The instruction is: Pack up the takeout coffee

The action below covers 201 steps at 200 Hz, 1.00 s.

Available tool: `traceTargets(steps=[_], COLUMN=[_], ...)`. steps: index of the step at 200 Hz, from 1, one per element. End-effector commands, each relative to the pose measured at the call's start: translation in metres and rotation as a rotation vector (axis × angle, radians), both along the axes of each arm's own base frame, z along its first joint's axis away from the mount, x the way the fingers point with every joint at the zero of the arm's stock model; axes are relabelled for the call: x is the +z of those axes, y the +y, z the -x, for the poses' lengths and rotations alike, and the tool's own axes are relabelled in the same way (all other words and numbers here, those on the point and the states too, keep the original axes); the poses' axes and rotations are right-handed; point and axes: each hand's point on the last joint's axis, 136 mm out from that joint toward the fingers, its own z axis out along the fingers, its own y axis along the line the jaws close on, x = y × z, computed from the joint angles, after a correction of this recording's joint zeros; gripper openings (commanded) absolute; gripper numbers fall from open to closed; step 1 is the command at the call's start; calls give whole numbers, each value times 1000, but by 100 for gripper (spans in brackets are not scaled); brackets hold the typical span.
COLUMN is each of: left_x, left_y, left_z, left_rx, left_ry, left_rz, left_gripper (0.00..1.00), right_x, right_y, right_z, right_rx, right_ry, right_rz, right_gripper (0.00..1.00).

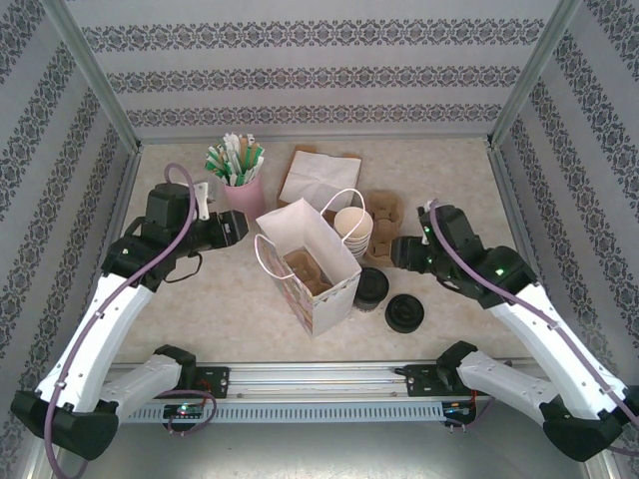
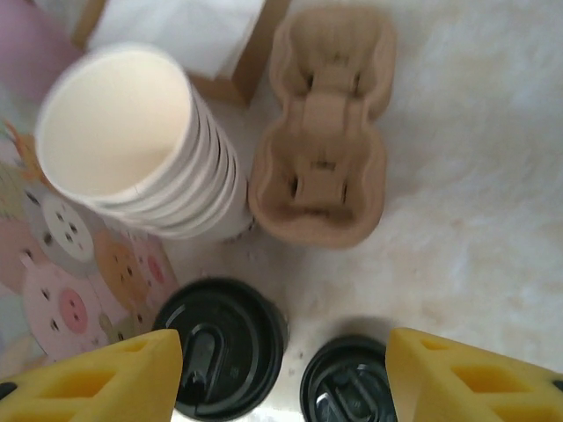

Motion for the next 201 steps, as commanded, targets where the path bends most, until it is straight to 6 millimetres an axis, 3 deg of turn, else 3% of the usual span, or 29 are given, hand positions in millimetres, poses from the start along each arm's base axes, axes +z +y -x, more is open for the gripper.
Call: traceTargets(steps=[1,40,113,139,201], left_x=[1,-7,-13,-15,-19], left_y=[4,6,14,14,15], left_z=[4,8,8,8,9], left_rx=[26,39,86,94,95], left_ry=[-8,4,0,1,13], left_rz=[10,16,5,8,3], left_gripper=[53,53,52,52,52], right_x=[-22,-45,-30,-32,-41], right_y=[15,40,99,104,87], right_z=[15,32,39,43,42], right_rx=[38,103,239,256,212], right_ry=[109,155,98,106,113], right_rz=[-81,-110,-151,-121,-35], right_gripper=[61,57,58,58,61])
